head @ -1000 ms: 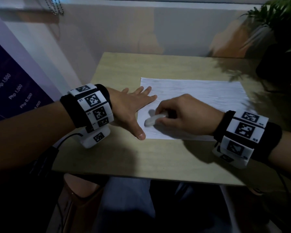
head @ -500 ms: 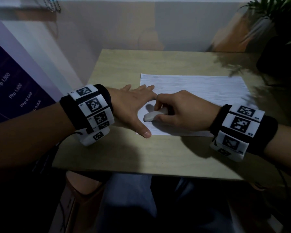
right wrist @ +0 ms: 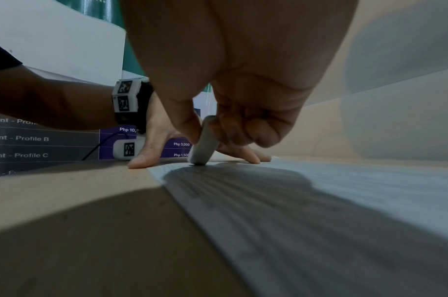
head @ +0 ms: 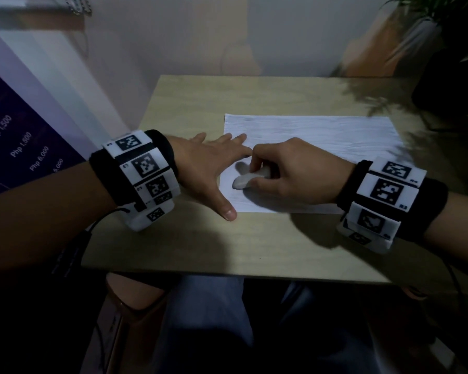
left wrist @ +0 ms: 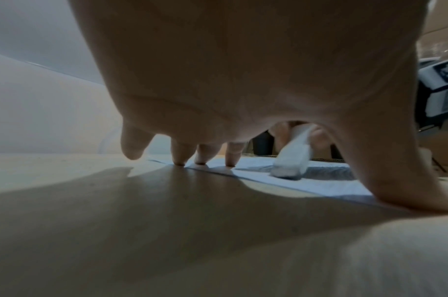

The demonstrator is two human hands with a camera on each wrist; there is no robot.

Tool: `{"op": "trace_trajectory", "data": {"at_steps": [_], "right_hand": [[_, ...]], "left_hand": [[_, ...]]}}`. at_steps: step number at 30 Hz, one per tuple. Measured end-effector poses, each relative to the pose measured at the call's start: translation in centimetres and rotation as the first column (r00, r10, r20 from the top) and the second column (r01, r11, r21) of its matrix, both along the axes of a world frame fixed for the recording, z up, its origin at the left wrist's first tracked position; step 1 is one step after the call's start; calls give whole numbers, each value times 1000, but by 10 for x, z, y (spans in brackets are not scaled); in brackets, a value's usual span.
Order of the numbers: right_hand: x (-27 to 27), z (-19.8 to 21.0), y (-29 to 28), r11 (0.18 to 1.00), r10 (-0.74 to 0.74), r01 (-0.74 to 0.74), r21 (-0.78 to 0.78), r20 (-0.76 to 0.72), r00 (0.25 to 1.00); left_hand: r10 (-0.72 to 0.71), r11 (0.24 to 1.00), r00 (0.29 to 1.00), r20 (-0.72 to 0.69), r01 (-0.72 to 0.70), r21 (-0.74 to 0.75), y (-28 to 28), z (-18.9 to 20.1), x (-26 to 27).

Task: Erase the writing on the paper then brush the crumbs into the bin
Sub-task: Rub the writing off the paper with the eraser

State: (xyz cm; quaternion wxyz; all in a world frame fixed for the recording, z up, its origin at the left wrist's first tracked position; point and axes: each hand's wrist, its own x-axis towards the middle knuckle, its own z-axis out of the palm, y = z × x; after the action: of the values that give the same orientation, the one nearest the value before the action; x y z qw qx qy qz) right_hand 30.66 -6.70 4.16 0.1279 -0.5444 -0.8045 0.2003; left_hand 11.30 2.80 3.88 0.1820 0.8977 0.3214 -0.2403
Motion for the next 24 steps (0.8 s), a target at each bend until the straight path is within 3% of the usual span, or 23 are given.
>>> {"op": "trace_trajectory", "data": {"at_steps": [3,8,11,15,20,24], "right_hand": [[-2,0,-7,994,73,-75,-85,-23,997],[3,2,-5,999,-15,14,-42,-37,999],[2,1,-8,994,48,-52,-94,-45,998],[4,1,-8,990,30,-35,-133,-40,999],[6,1,-5,1000,-26,26,6,-79,997],[6,0,-10,988,87,-91,-121,-38,995]], "left_hand": [[1,1000,1000,-12,-2,-13,0,0,-1],[-14,995,997,-78,6,-103,11,5,-6],[-29,992,994,-106,16,-122,12,7,-6],[-8,984,996,-94,-9,-176,14,9,-8],[-35,996,995,-93,26,-90,12,5,-1],[-27,997,992,-124,17,-75,10,10,4]]}}
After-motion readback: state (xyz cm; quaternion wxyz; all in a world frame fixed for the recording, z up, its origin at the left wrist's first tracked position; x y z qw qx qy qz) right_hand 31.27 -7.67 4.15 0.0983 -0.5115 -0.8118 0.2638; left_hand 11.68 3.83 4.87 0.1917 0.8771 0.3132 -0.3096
